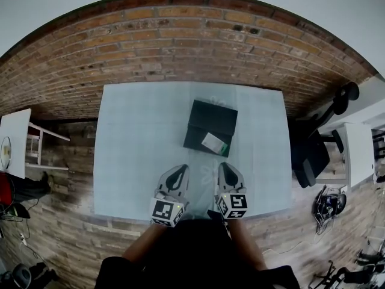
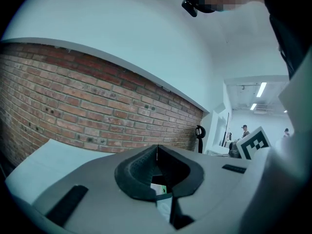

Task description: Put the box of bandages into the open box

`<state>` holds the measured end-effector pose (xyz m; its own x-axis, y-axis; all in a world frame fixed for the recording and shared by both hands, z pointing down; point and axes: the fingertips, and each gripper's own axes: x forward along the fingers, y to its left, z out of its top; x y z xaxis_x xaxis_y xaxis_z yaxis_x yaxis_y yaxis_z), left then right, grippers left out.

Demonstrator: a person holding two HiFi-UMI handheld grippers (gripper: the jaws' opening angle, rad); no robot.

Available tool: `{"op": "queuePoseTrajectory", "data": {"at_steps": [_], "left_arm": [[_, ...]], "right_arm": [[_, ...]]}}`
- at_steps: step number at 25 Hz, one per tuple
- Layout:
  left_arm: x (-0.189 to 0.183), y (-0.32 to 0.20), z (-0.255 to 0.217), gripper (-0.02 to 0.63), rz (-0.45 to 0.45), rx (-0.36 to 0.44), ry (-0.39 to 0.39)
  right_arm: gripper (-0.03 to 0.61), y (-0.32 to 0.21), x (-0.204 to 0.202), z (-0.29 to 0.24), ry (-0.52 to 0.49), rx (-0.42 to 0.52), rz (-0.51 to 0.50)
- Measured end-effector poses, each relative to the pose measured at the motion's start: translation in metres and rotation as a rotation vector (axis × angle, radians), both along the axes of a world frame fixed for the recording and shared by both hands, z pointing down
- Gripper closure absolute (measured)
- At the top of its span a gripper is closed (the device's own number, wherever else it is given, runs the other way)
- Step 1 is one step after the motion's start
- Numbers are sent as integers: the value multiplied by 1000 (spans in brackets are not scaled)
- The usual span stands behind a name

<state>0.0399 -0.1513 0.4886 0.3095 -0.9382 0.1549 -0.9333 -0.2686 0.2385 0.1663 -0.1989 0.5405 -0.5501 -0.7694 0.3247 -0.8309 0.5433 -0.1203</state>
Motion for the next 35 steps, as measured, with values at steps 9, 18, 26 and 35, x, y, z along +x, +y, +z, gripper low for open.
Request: {"op": "queuePoseTrajectory", "data": {"at_steps": [9, 18, 26, 35], "left_arm": [[-3, 12, -5, 581, -1, 5, -5], [2, 14, -5, 581, 10, 6, -4], [1, 12, -5, 581, 5, 5, 5], [1, 9, -4, 581, 10, 2, 6]], "right_arm": [[552, 25, -8, -22, -19, 40, -1], [554, 27, -13, -28, -11, 58, -26], [554, 27, -15, -29, -13, 60, -36], [554, 22, -16, -31, -13, 70, -39]]}}
